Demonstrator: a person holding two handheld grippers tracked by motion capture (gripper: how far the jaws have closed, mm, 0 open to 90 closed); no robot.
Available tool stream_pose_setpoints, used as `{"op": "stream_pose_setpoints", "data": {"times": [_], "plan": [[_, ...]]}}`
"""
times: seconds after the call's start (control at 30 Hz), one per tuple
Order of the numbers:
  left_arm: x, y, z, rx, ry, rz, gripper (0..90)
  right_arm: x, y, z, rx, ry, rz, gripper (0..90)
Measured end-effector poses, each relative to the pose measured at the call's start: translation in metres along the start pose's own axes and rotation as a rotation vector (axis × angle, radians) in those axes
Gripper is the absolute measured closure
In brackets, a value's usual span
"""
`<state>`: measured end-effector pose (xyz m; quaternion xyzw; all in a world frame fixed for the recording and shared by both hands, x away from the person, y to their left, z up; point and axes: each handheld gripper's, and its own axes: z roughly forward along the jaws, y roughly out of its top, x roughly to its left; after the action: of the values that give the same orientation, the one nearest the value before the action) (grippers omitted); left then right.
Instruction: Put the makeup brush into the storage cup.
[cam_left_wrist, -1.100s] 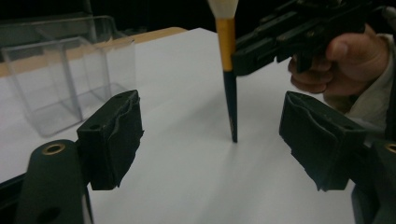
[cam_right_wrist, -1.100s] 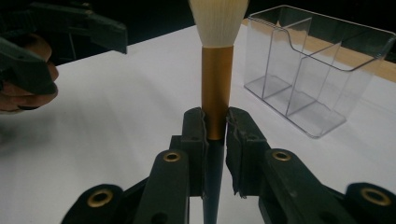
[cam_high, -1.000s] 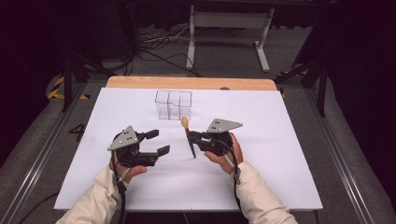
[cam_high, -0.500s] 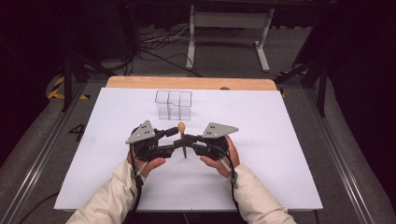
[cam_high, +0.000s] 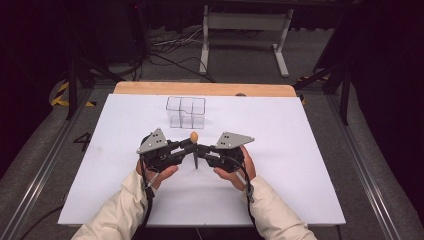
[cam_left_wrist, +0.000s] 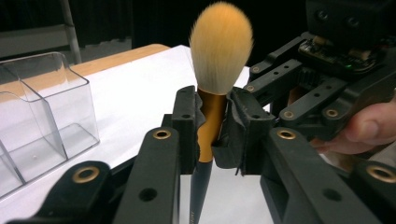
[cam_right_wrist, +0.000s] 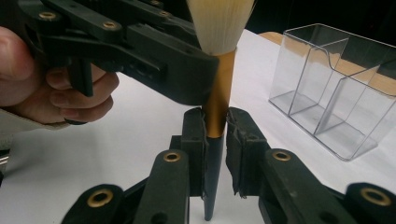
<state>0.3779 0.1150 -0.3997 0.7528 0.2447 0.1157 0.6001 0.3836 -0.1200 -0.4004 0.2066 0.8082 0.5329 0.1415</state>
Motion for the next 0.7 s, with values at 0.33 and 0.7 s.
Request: {"op": "stream_pose_setpoints", "data": {"times": [0.33, 0.7], "plan": [[0.0, 0.001, 0.004, 0.03, -0.001, 0.022, 75.5, 0.003, 0.0, 0.001, 0.005, 0.007, -0.005, 78.0], [0.003, 0.011, -0.013, -0.03, 0.03, 0.035, 75.9, 0.004, -0.002, -0.001, 0.01, -0.025, -0.003, 59.8]]}}
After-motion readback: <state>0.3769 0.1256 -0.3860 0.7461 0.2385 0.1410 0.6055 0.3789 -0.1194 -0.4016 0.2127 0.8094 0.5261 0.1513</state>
